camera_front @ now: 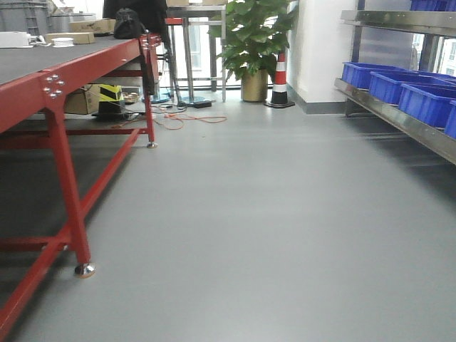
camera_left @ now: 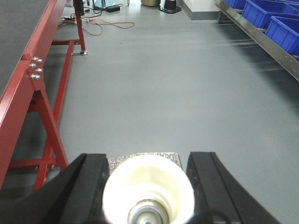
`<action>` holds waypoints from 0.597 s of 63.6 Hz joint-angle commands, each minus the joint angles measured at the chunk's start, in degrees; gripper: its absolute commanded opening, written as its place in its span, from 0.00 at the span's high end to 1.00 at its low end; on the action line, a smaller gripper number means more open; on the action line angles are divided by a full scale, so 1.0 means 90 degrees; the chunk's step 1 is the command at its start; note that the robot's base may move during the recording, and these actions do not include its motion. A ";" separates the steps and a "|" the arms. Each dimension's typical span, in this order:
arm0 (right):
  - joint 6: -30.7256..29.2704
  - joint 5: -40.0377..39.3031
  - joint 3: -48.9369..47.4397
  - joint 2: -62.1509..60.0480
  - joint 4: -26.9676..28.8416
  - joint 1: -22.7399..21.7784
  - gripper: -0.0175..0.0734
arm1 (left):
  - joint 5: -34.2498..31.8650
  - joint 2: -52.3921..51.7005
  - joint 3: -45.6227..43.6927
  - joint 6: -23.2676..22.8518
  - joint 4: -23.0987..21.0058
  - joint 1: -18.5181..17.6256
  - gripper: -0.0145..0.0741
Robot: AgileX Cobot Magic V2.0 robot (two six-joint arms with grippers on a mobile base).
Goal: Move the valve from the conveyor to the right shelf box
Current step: 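Drive the base up to the steel shelf of blue bins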
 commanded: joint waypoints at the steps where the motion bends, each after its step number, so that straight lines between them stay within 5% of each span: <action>1: 0.0010 -0.0372 -0.0130 -0.0102 -0.0038 -0.0013 0.99 | -0.0363 -0.0073 -0.0031 -0.0044 -0.0039 -0.0037 0.96; 38: 0.0010 -0.0465 -0.0130 -0.0102 -0.0038 -0.0013 0.99 | -0.0363 -0.0073 -0.0031 -0.0044 -0.0039 -0.0037 0.96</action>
